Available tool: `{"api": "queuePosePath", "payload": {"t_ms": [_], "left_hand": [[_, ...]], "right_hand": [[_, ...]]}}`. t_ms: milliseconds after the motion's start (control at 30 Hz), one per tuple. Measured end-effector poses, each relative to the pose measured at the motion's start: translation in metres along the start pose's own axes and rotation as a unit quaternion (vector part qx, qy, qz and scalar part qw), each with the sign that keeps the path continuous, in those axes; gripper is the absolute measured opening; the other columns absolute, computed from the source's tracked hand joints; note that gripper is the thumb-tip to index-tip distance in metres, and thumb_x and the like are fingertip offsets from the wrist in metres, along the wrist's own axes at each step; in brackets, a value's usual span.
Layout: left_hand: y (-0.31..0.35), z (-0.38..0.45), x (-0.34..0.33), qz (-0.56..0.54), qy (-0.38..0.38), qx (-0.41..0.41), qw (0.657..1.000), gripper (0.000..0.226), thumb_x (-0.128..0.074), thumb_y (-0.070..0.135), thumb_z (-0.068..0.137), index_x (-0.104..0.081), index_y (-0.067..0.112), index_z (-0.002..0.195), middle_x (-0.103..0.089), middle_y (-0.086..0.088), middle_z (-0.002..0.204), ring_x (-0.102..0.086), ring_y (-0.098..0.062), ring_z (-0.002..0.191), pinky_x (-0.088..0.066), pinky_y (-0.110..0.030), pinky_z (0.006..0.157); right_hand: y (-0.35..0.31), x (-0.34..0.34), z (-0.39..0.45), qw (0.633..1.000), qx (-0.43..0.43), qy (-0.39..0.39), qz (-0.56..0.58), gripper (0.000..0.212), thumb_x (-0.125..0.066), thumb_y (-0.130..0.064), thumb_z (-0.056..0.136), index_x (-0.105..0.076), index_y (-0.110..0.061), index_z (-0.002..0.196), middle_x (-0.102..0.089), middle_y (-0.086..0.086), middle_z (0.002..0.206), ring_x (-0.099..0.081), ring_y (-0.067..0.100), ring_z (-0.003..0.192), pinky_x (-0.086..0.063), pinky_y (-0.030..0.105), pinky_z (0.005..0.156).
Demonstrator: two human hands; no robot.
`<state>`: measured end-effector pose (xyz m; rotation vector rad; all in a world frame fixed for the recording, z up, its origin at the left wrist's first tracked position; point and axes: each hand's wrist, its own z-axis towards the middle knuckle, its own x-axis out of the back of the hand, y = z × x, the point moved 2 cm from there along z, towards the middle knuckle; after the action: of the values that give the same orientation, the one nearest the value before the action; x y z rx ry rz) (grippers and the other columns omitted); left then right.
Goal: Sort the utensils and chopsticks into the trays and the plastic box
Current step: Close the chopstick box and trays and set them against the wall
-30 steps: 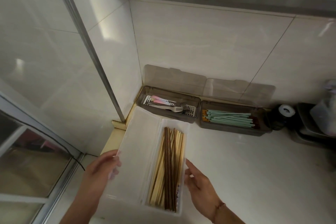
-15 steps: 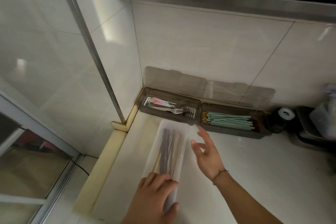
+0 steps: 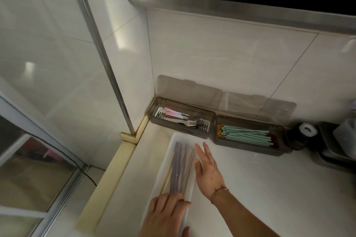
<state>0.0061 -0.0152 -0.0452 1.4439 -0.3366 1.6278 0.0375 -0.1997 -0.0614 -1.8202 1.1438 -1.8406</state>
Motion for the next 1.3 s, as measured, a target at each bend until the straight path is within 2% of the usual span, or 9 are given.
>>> {"api": "queuePosePath", "payload": {"t_ms": [100, 267, 433, 600, 900, 1033, 1167, 1233, 1300], "left_hand": [[-0.007, 0.0, 0.005, 0.007, 0.026, 0.036, 0.999, 0.04, -0.055, 0.043, 0.059, -0.074, 0.032, 0.093, -0.067, 0.012, 0.097, -0.05, -0.012, 0.091, -0.036, -0.03, 0.079], [-0.049, -0.014, 0.026, 0.059, 0.045, 0.123, 0.99, 0.061, -0.038, 0.028, 0.051, -0.073, 0.029, 0.101, -0.067, 0.006, 0.106, -0.052, -0.022, 0.099, -0.039, -0.042, 0.09], [-0.09, -0.007, 0.044, 0.048, 0.066, 0.193, 0.978, 0.048, -0.037, 0.021, 0.068, -0.071, 0.029, 0.1, -0.062, 0.003, 0.108, -0.055, -0.027, 0.105, -0.039, -0.053, 0.095], [-0.089, -0.005, 0.033, 0.038, 0.092, 0.223, 0.97, 0.035, -0.048, 0.038, 0.071, -0.071, 0.029, 0.096, -0.062, 0.002, 0.106, -0.055, -0.029, 0.104, -0.037, -0.055, 0.096], [-0.066, 0.012, 0.031, 0.033, 0.086, 0.232, 0.968, 0.041, -0.047, 0.042, 0.068, -0.071, 0.023, 0.095, -0.063, 0.0, 0.108, -0.053, -0.034, 0.105, -0.034, -0.058, 0.098], [-0.029, 0.045, 0.02, -0.085, 0.074, 0.076, 0.991, 0.03, -0.052, 0.033, 0.079, -0.069, 0.019, 0.1, -0.054, 0.009, 0.114, -0.05, -0.014, 0.105, -0.041, -0.028, 0.092], [0.014, 0.081, -0.015, -0.197, -0.016, 0.07, 0.978, 0.034, -0.054, 0.036, 0.089, -0.057, 0.03, 0.123, -0.045, 0.023, 0.129, -0.039, 0.009, 0.122, -0.031, -0.011, 0.102], [0.035, 0.101, -0.032, -0.282, -0.054, 0.127, 0.949, 0.046, -0.052, 0.044, 0.094, -0.042, 0.032, 0.137, -0.038, 0.025, 0.138, -0.036, 0.01, 0.126, -0.031, -0.016, 0.108], [0.05, 0.123, -0.043, -0.428, -0.098, 0.226, 0.87, 0.06, -0.049, 0.056, 0.089, -0.032, 0.035, 0.142, -0.038, 0.018, 0.143, -0.043, 0.01, 0.12, -0.037, -0.018, 0.104]], "right_hand": [[0.003, 0.004, 0.0, 0.999, -0.007, -0.028, -0.023, 0.051, -0.03, -0.046, 0.1, -0.012, -0.046, 0.148, -0.008, -0.016, 0.158, -0.012, 0.009, 0.145, -0.017, 0.022, 0.11], [0.018, 0.024, -0.006, 0.995, 0.002, -0.089, -0.041, 0.059, -0.046, -0.05, 0.094, -0.015, -0.051, 0.144, -0.033, -0.02, 0.148, -0.038, 0.005, 0.132, -0.034, 0.022, 0.106], [0.064, 0.085, -0.002, 0.963, -0.015, 0.157, -0.219, 0.056, -0.069, -0.027, 0.082, -0.051, -0.025, 0.135, -0.053, 0.002, 0.136, -0.044, 0.028, 0.127, -0.043, 0.042, 0.1], [0.111, 0.14, 0.026, 0.909, -0.163, 0.132, -0.36, 0.046, -0.059, -0.032, 0.088, -0.051, -0.029, 0.133, -0.05, -0.004, 0.139, -0.033, 0.022, 0.134, -0.023, 0.048, 0.112], [0.119, 0.123, -0.013, 0.945, -0.106, 0.179, -0.253, 0.021, -0.068, -0.008, 0.083, -0.074, -0.018, 0.1, -0.072, 0.006, 0.1, -0.063, 0.03, 0.098, -0.036, 0.053, 0.099], [0.122, 0.109, -0.069, 0.938, -0.068, 0.223, -0.256, 0.022, -0.079, -0.005, 0.071, -0.077, -0.018, 0.088, -0.073, 0.005, 0.086, -0.068, 0.031, 0.085, -0.043, 0.06, 0.091], [0.135, 0.098, -0.121, 0.918, 0.041, 0.285, -0.274, 0.012, -0.066, -0.025, 0.077, -0.078, -0.02, 0.079, -0.072, 0.001, 0.079, -0.07, 0.023, 0.072, -0.033, 0.041, 0.096], [0.137, 0.099, -0.135, 0.915, 0.056, 0.291, -0.275, 0.042, -0.046, -0.041, 0.094, -0.078, -0.02, 0.076, -0.072, -0.001, 0.08, -0.067, 0.019, 0.075, -0.026, 0.032, 0.1], [0.131, 0.104, -0.143, 0.925, 0.081, 0.293, -0.227, 0.055, -0.034, -0.048, 0.097, -0.077, -0.018, 0.081, -0.071, -0.001, 0.089, -0.063, 0.018, 0.088, -0.03, 0.029, 0.1]]}}
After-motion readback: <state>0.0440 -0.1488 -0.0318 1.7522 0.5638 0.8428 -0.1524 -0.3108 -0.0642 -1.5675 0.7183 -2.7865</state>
